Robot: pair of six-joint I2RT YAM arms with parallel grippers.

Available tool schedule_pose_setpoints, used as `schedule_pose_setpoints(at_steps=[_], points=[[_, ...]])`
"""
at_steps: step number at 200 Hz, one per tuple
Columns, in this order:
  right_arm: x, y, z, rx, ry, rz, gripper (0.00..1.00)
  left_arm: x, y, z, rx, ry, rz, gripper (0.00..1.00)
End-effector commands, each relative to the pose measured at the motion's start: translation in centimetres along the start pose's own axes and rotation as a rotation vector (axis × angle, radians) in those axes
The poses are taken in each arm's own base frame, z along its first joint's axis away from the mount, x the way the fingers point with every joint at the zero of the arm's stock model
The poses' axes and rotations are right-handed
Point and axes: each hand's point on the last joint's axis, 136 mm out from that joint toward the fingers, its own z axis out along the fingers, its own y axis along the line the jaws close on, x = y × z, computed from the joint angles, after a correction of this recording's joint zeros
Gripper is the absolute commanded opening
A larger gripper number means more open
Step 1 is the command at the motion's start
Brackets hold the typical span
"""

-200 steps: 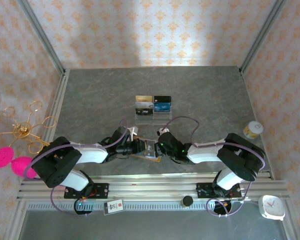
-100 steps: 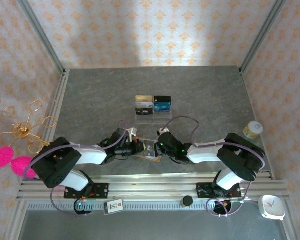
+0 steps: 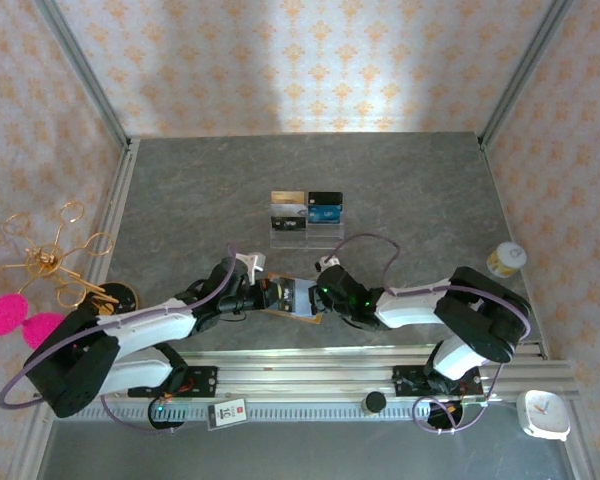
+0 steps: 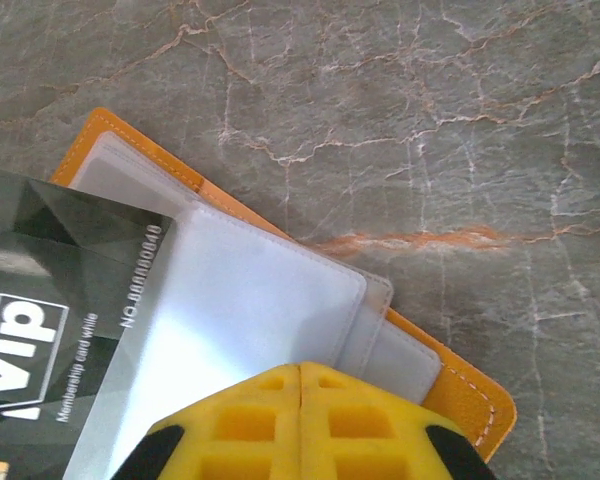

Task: Take the credit cards out of the card holder

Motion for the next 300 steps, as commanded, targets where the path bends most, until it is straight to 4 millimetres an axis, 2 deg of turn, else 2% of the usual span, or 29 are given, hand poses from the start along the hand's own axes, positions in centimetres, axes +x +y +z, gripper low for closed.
schedule_pose_setpoints(at_steps=[1,19,46,62,83,98,111,120,146,190,229,249,276,300], points=[[2.5,-2.8,-0.5,0.091,0.068,-0.041,0.12,-1.7,-1.0,-1.1,-0.019,-0.036,0.075,0.00],[0.6,-1.5,-1.3,0.046,0.004,-0.066,0.18,-3.3,-2.0,-2.4,-0.028,-0.090,0.118,0.00],[-2.1,-0.1,-3.2,0.001,-0.092,-0.092,0.21,-6.5,-4.3,-4.6,-0.034,-0.191,0.219,0.00],[-2.9,0.3,-4.2,-0.016,-0.127,-0.100,0.23,-8.4,-5.5,-5.4,-0.064,-0.228,0.287,0.00],[-3.6,0.1,-5.3,-0.007,-0.161,-0.087,0.24,-11.0,-7.0,-5.2,-0.109,-0.220,0.416,0.00],[-3.9,0.1,-6.0,-0.015,-0.178,-0.070,0.24,-13.6,-8.0,-4.9,-0.177,-0.205,0.543,0.00],[-3.4,-0.4,-6.2,-0.007,-0.174,-0.061,0.24,-15.0,-8.9,-4.5,-0.209,-0.157,0.691,0.00],[-3.9,-0.3,-6.9,-0.015,-0.201,-0.050,0.24,-15.7,-9.3,-4.3,-0.234,-0.140,0.809,0.00],[-3.5,-1.1,-7.3,0.007,-0.206,-0.035,0.24,-16.4,-9.2,-3.1,-0.268,-0.082,1.087,0.00],[-3.0,-2.2,-8.1,0.035,-0.208,-0.007,0.23,-18.3,-7.5,-1.9,-0.396,0.103,1.331,0.00],[-2.9,-3.4,-8.5,0.099,-0.192,0.023,0.22,-19.7,-8.7,-0.1,-0.298,0.123,1.418,0.00],[-3.1,-4.0,-8.8,0.132,-0.186,0.037,0.22,-20.2,-7.9,0.5,-0.292,0.184,1.445,0.00],[-3.5,-5.1,-9.0,0.182,-0.172,0.070,0.22,-19.6,-6.7,0.9,-0.265,0.286,1.476,0.00],[-4.3,-6.4,-9.1,0.223,-0.169,0.100,0.22,-19.9,-5.6,0.7,-0.286,0.282,1.481,0.00]])
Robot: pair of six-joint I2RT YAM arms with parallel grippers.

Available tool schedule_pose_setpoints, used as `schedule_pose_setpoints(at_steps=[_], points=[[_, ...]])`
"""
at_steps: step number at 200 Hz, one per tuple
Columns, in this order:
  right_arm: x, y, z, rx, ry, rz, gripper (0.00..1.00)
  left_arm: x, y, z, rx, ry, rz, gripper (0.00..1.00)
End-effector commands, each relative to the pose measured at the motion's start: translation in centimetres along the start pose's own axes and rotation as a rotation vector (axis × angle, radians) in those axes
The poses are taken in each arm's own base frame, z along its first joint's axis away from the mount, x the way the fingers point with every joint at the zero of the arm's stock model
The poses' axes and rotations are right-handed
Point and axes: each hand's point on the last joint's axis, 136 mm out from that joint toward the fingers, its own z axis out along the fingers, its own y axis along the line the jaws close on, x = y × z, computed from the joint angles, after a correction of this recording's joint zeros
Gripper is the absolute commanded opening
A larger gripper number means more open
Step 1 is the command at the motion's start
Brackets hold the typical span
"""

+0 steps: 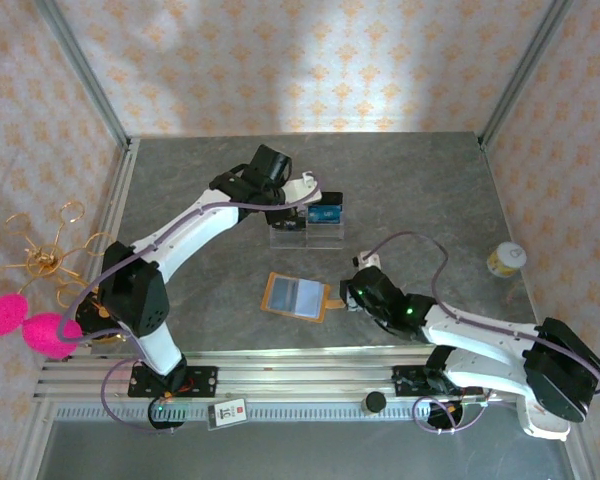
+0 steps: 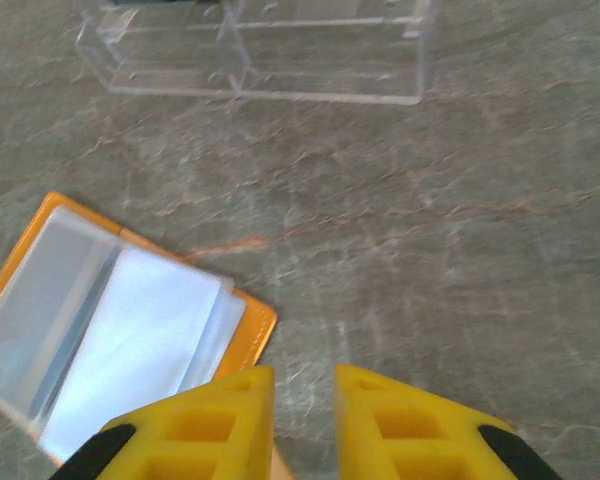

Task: Take the credit cards out of the card holder

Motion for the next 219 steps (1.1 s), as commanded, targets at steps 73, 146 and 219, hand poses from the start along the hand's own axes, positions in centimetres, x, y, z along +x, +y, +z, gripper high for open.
schedule_pose_setpoints(at_steps=[73,146,219], points=[[-3.0,-1.7,1.5,0.114,0.018,0.036,0.20,3.4,-2.2,2.4,0.126,0.066,0.066,0.00],[-3.3,-2.7,1.2,0.137,0.006,0.045,0.20,3.6,-2.8,3.7,0.153,0.071,0.070,0.00],[-3.7,-2.8,1.1,0.134,0.000,0.052,0.20,4.0,-2.4,5.3,0.150,0.100,0.072,0.00]])
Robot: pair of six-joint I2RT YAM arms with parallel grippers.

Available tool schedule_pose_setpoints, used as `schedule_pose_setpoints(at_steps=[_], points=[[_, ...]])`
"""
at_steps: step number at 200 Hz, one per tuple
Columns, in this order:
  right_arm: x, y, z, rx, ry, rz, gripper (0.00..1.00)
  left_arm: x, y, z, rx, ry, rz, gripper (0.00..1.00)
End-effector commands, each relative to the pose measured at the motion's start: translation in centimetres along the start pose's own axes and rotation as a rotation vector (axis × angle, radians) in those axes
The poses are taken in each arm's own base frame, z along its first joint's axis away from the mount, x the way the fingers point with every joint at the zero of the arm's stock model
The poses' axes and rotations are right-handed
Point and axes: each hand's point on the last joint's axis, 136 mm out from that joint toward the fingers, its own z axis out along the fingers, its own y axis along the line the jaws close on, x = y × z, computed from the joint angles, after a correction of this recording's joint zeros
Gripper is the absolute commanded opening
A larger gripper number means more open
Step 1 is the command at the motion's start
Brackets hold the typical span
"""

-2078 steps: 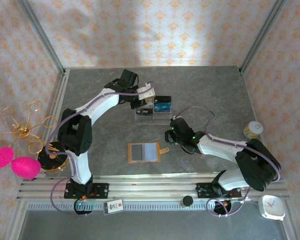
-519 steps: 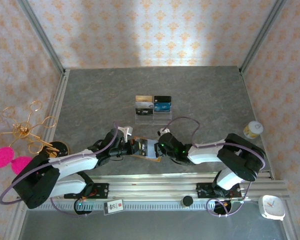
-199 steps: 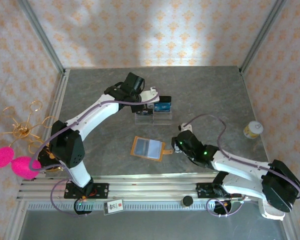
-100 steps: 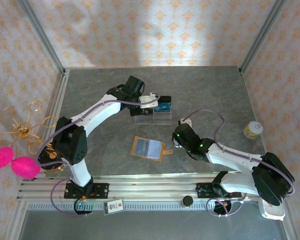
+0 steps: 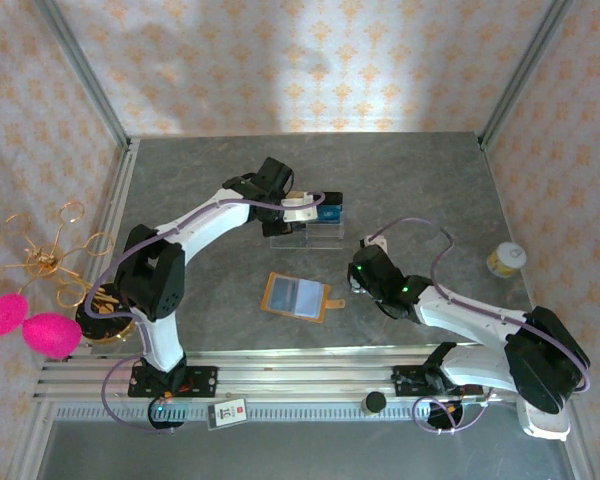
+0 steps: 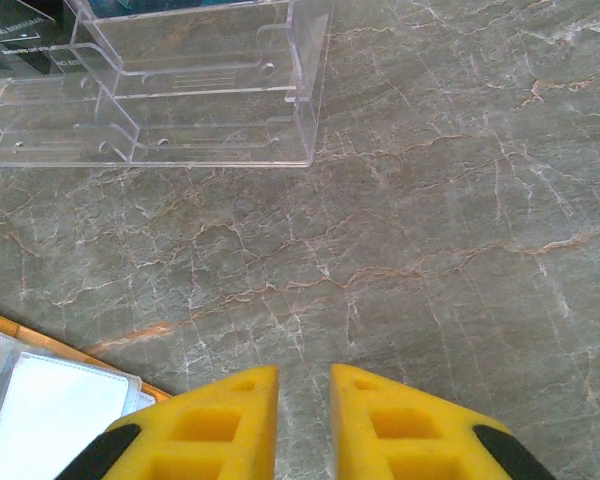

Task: Take the credit cards out of the card holder

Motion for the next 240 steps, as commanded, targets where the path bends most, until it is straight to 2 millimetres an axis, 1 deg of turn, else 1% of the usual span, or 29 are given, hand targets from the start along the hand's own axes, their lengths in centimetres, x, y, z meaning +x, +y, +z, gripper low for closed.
schedule_pose_setpoints(at_steps=[1,43,54,92,126,128,133,141,156,161,170,177,184,185,188,201,215,225,240], points=[[-1.1,0.2,-0.5,-0.001,-0.023,-0.006,0.20,-0.6,1.1,-0.4,-0.025,-0.011,0.014,0.00],[-0.8,0.1,-0.2,0.001,-0.013,-0.007,0.20,-1.6,1.3,-1.1,-0.034,-0.052,0.016,0.00],[-0.8,0.1,-0.1,-0.003,-0.013,-0.006,0.20,-1.6,1.1,-1.1,-0.024,-0.052,0.020,0.00],[-0.8,0.3,-0.1,-0.010,-0.009,-0.006,0.20,-1.2,1.2,0.2,-0.008,-0.014,0.015,0.00],[-0.9,0.2,-0.4,-0.011,-0.015,-0.002,0.20,-1.1,0.7,0.4,0.009,-0.003,0.014,0.00],[-0.9,0.2,-0.4,-0.012,-0.016,-0.001,0.20,-0.9,0.4,1.2,0.025,0.009,0.012,0.00],[-0.9,0.2,-0.4,-0.012,-0.015,0.000,0.20,-0.8,0.4,1.5,0.026,0.014,0.012,0.00],[-1.0,0.2,-0.5,-0.012,-0.017,0.002,0.20,-0.8,0.6,1.7,0.009,0.019,0.004,0.00],[-0.9,0.2,-0.4,-0.015,-0.014,0.001,0.20,-1.1,1.8,1.7,-0.052,0.024,-0.021,0.00],[-0.9,0.3,-0.4,-0.018,-0.013,0.001,0.20,-1.2,2.2,1.6,-0.072,0.023,-0.030,0.04],[-0.8,0.3,-0.4,-0.020,-0.013,0.002,0.21,-1.7,3.1,1.1,-0.120,0.013,-0.050,0.10],[-0.8,0.3,-0.4,-0.021,-0.011,0.003,0.21,-2.1,3.7,0.7,-0.150,0.000,-0.060,0.13],[-0.7,0.3,-0.4,-0.023,-0.010,0.006,0.21,-2.3,4.3,0.7,-0.182,-0.007,-0.076,0.16],[-0.7,0.3,-0.4,-0.024,-0.009,0.006,0.21,-2.6,4.6,0.1,-0.198,-0.018,-0.079,0.16],[-0.7,0.4,-0.4,-0.026,-0.011,0.008,0.21,-2.9,5.2,-0.7,-0.227,-0.034,-0.087,0.17],[-0.7,0.5,-0.5,-0.036,-0.010,0.009,0.23,-3.7,6.3,-2.1,-0.289,-0.064,-0.102,0.21],[-0.7,0.6,-0.5,-0.039,-0.006,0.009,0.25,-4.5,8.2,-3.8,-0.399,-0.091,-0.143,0.23],[-0.6,0.8,-0.4,-0.045,0.002,0.001,0.29,-5.0,9.1,-5.1,-0.454,-0.105,-0.161,0.23],[-0.5,1.6,-0.4,-0.084,0.016,-0.010,0.35,-5.9,11.1,-8.1,-0.575,-0.169,-0.232,0.24]])
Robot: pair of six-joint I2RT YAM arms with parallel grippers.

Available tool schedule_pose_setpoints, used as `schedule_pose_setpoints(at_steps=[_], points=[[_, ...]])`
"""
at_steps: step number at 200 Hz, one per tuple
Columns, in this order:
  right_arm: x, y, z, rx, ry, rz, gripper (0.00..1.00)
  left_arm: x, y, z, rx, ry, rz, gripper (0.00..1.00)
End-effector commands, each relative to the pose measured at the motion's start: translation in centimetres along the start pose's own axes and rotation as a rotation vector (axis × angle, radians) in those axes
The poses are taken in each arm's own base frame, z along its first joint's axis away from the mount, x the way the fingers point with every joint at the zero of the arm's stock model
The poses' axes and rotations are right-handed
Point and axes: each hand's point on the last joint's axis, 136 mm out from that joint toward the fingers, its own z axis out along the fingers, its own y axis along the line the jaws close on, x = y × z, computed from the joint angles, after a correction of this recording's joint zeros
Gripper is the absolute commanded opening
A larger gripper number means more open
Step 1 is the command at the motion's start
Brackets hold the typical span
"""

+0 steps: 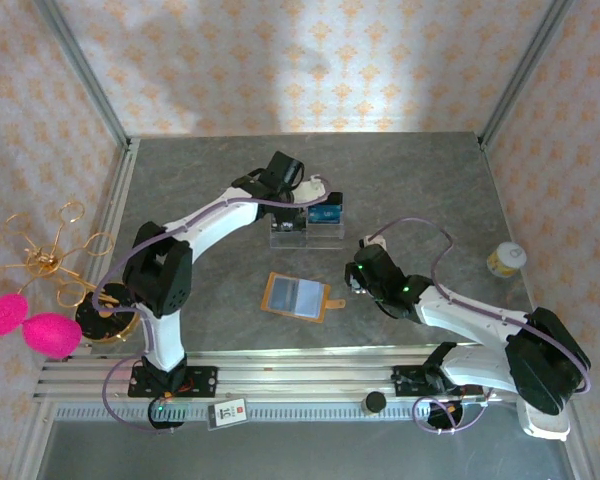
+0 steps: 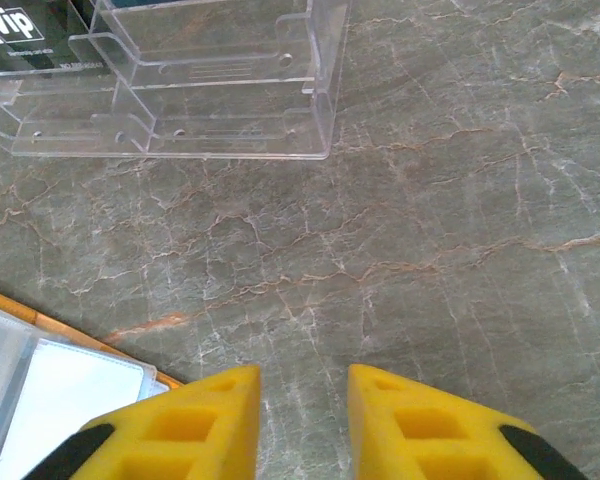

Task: Take the credit cards out of the card holder

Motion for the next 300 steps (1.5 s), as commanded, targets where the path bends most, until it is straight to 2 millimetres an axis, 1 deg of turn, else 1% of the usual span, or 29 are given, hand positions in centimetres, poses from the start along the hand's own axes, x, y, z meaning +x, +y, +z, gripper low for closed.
schedule_pose_setpoints(at_steps=[1,8,11,21,30,39,43,54,66,74,87,106,111,128,144,163,177,195,203,220,235,240,253,263,275,300], points=[[-0.6,1.1,-0.3,-0.051,-0.001,-0.007,0.35,-3.7,6.5,-5.3,-0.280,-0.131,-0.139,0.24],[-0.5,1.7,-0.2,-0.081,0.009,-0.013,0.38,-4.3,7.7,-6.7,-0.329,-0.167,-0.178,0.23],[-0.5,2.1,-0.2,-0.099,0.011,-0.018,0.39,-4.6,8.4,-7.5,-0.359,-0.191,-0.206,0.24],[-0.5,3.2,-0.3,-0.140,0.021,-0.034,0.40,-5.5,10.6,-10.5,-0.453,-0.282,-0.309,0.29],[-0.8,4.5,-0.6,-0.174,0.014,-0.058,0.43,-6.2,11.6,-13.2,-0.479,-0.375,-0.388,0.33],[-0.4,5.6,-0.2,-0.177,0.030,-0.096,0.44,-6.3,12.3,-15.8,-0.508,-0.466,-0.487,0.39],[-0.3,6.3,-0.1,-0.181,0.031,-0.115,0.45,-6.3,12.5,-16.9,-0.517,-0.506,-0.533,0.42],[0.2,8.2,0.2,-0.194,0.037,-0.170,0.46,-5.8,12.7,-19.6,-0.522,-0.613,-0.662,0.46],[1.1,10.1,1.0,-0.197,0.058,-0.226,0.46,-4.3,12.3,-21.5,-0.511,-0.699,-0.844,0.54],[1.7,11.4,1.6,-0.202,0.071,-0.268,0.47,-3.2,11.8,-22.0,-0.484,-0.729,-0.957,0.56],[2.6,13.4,2.5,-0.189,0.082,-0.334,0.47,-1.5,10.0,-21.8,-0.417,-0.753,-1.089,0.54],[3.5,15.1,3.9,-0.159,0.097,-0.398,0.48,1.8,6.7,-20.3,-0.344,-0.714,-1.246,0.53],[3.7,15.2,4.4,-0.147,0.103,-0.409,0.48,2.6,6.0,-20.2,-0.335,-0.698,-1.279,0.53],[4.0,15.2,5.8,-0.097,0.107,-0.429,0.47,5.3,3.1,-18.8,-0.289,-0.628,-1.345,0.50],[4.7,15.4,6.7,-0.058,0.108,-0.464,0.48,6.8,0.9,-18.1,-0.245,-0.598,-1.375,0.50],[5.6,15.7,7.5,-0.022,0.108,-0.493,0.51,8.6,-0.9,-17.4,-0.232,-0.562,-1.401,0.50],[6.4,15.7,7.9,0.003,0.109,-0.514,0.51,9.6,-1.8,-17.0,-0.236,-0.539,-1.417,0.50],[7.6,15.4,8.2,0.036,0.125,-0.543,0.51,10.3,-2.7,-16.5,-0.222,-0.524,-1.426,0.50],[8.3,14.9,8.4,0.051,0.142,-0.545,0.50,10.4,-3.0,-16.3,-0.210,-0.520,-1.429,0.50],[9.7,13.7,8.6,0.066,0.185,-0.531,0.43,10.4,-3.9,-15.8,-0.172,-0.510,-1.429,0.49],[10.4,12.8,8.4,0.066,0.202,-0.513,0.37,10.6,-4.9,-15.2,-0.136,-0.497,-1.428,0.48],[10.7,12.5,8.3,0.069,0.206,-0.512,0.34,10.7,-5.2,-15.0,-0.127,-0.492,-1.427,0.47],[10.7,12.1,8.2,0.074,0.202,-0.504,0.24,10.4,-6.1,-14.6,-0.076,-0.496,-1.411,0.45],[10.5,12.1,8.0,0.062,0.190,-0.500,0.18,10.4,-6.8,-14.3,-0.046,-0.487,-1.413,0.45],[10.0,12.6,7.7,0.033,0.164,-0.494,0.11,10.3,-7.7,-13.8,-0.004,-0.482,-1.408,0.44],[8.9,14.0,7.3,-0.045,0.127,-0.491,0.01,10.8,-9.4,-12.9,0.033,-0.450,-1.412,0.40]])
